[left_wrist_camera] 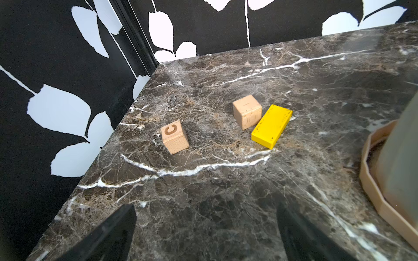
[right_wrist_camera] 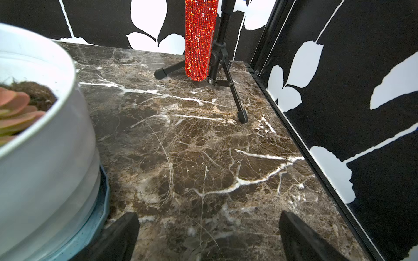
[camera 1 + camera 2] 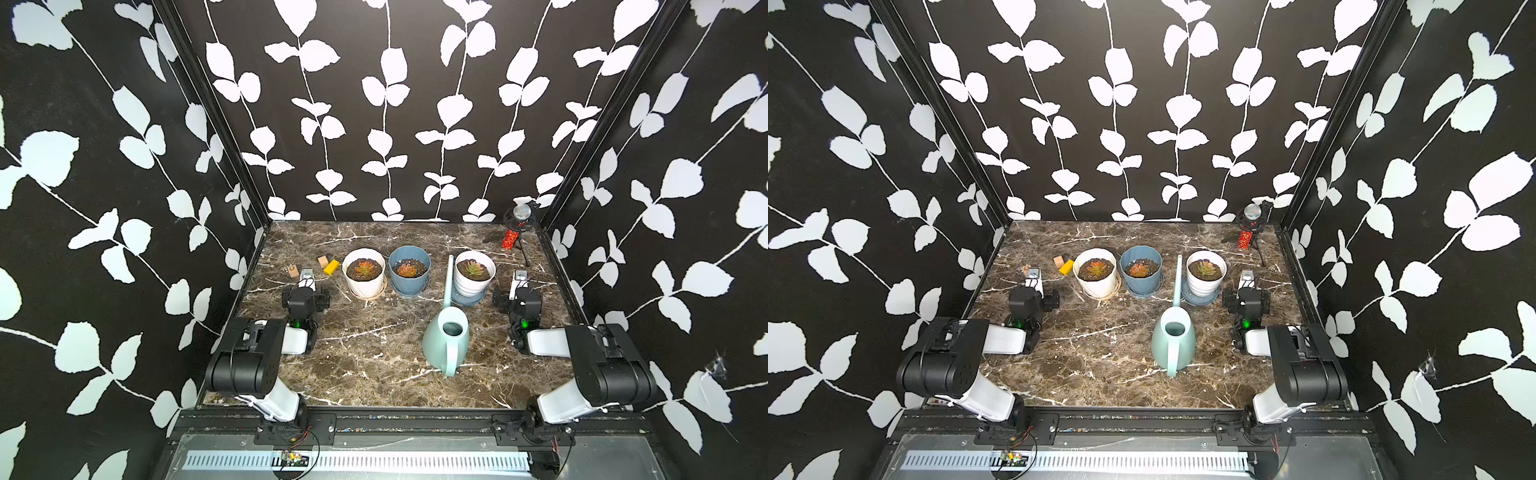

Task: Water the succulent around the soil edge
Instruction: Pick up the watering can from the center of the board.

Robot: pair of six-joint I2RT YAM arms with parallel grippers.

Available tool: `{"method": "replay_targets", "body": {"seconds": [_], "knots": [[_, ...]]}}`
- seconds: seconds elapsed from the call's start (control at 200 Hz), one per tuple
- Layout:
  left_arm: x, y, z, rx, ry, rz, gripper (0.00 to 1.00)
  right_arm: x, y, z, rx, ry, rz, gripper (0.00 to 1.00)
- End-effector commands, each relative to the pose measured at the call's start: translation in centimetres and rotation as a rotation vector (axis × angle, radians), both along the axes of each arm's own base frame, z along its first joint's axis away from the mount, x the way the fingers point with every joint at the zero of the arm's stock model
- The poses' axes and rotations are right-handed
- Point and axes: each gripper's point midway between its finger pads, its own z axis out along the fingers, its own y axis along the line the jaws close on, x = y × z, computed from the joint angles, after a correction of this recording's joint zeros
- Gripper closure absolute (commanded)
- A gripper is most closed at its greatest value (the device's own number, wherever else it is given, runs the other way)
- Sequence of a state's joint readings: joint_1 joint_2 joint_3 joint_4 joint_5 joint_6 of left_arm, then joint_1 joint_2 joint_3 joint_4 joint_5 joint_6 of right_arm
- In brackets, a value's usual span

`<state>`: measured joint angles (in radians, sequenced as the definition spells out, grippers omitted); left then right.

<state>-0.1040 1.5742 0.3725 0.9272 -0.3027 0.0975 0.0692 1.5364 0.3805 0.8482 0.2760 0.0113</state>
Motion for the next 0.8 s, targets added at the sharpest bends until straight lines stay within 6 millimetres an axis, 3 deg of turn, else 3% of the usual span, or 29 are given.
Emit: {"method": "replay_targets", "body": {"seconds": [0.0,0.795], "knots": [[0.35,-0.12,1.21,-0.010,-0.035,-0.004,0.01,0.36,-0.17,1.04,0.006,-0.040,-0.008,0.01],[0.45,-0.01,1.15,-0.024,-0.032,-0.007,0.01,0.39,-0.11,1.04,0.006,-0.040,-0.005,0.01]]}}
